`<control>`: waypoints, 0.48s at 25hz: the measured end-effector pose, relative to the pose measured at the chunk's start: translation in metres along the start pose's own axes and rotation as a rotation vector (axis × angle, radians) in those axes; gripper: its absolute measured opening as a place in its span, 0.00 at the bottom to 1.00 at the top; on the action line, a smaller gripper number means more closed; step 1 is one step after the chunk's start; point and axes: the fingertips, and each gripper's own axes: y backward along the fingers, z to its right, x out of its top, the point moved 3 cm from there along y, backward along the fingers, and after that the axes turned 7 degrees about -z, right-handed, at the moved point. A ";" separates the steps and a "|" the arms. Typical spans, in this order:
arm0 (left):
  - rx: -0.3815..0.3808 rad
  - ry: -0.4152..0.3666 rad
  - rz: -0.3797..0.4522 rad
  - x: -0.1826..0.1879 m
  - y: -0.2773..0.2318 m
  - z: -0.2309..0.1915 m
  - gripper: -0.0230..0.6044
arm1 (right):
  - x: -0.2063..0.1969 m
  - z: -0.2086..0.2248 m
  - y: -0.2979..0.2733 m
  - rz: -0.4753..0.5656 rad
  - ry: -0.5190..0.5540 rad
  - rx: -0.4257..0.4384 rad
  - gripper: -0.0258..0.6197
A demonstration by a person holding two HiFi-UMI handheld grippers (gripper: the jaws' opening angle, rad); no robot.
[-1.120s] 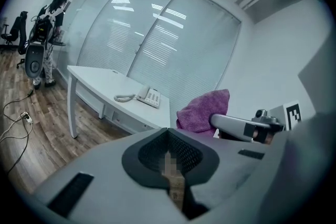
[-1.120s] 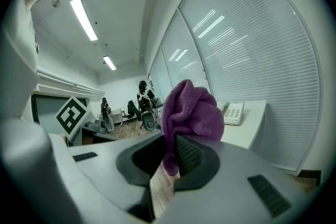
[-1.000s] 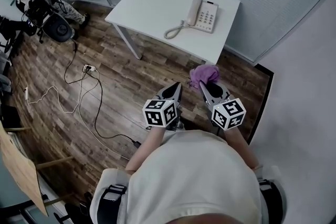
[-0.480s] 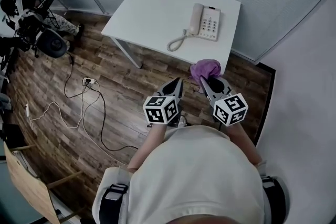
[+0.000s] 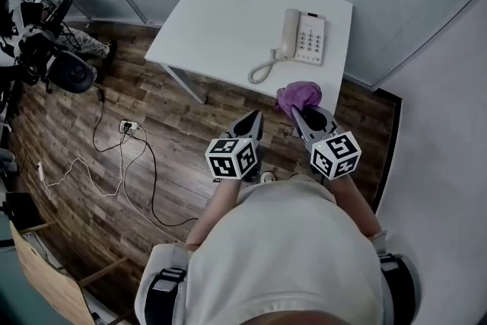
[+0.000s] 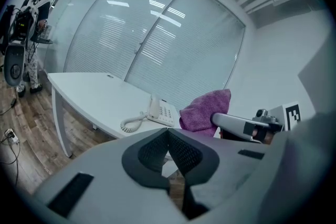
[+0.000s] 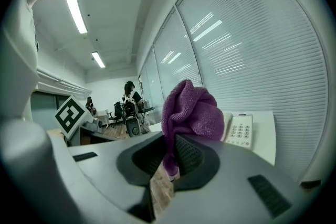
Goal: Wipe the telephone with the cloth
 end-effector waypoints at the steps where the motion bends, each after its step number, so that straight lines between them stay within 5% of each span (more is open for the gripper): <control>1: 0.000 0.001 0.000 0.002 -0.001 -0.003 0.07 | 0.002 0.001 -0.004 0.000 0.003 -0.002 0.11; 12: 0.014 0.024 0.015 0.025 -0.020 -0.028 0.07 | 0.028 0.029 -0.033 0.015 0.024 -0.020 0.11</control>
